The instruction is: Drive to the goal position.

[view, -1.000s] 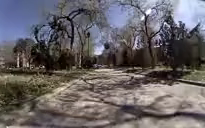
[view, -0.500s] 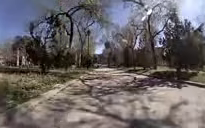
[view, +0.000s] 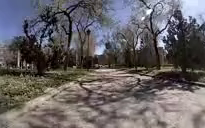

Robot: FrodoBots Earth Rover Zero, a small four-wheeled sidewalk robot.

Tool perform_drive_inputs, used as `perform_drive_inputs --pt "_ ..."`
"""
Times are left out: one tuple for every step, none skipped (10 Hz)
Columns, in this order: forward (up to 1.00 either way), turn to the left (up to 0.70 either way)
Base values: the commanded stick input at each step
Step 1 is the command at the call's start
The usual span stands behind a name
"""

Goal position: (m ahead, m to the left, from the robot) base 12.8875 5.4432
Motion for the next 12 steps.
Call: perform_drive_inputs --pt "1.0 -0.4" --pt "1.0 -0.36" --pt "1.0 0.0" --pt "1.0 0.0" --pt "1.0 0.0" --pt "1.0 0.0" --pt "1.0 0.0" --pt "1.0 0.0" --pt "1.0 0.0" --pt "1.0 0.0" --pt "1.0 0.0" --pt "1.0 0.0"
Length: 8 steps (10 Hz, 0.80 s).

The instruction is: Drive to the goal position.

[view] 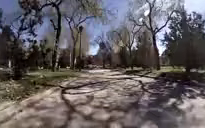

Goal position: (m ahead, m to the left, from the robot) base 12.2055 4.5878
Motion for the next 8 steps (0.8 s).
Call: perform_drive_inputs --pt "1.0 0.0" --pt "1.0 0.0" --pt "1.0 0.0" --pt "1.0 0.0" --pt "1.0 0.0" --pt "1.0 0.0" --pt "1.0 0.0" --pt "1.0 0.0"
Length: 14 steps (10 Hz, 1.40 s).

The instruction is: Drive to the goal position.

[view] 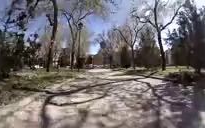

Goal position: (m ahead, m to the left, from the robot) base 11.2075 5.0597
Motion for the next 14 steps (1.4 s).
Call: perform_drive_inputs --pt "1.0 0.0" --pt "1.0 0.0" --pt "1.0 0.0" --pt "1.0 0.0" --pt "1.0 0.0" --pt "1.0 0.0" --pt "1.0 0.0" --pt "1.0 0.0" --pt "1.0 0.0" --pt "1.0 0.0" --pt "1.0 0.0" --pt "1.0 0.0" --pt "1.0 0.0" --pt "1.0 0.0"
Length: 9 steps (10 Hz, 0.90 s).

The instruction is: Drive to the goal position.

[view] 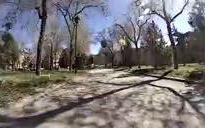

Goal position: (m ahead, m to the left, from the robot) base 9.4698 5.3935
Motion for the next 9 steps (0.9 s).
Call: perform_drive_inputs --pt "1.0 0.0" --pt "1.0 0.0" --pt "1.0 0.0" --pt "1.0 0.0" --pt "1.0 0.0" --pt "1.0 0.0" --pt "1.0 0.0" --pt "1.0 0.0" --pt "1.0 0.0"
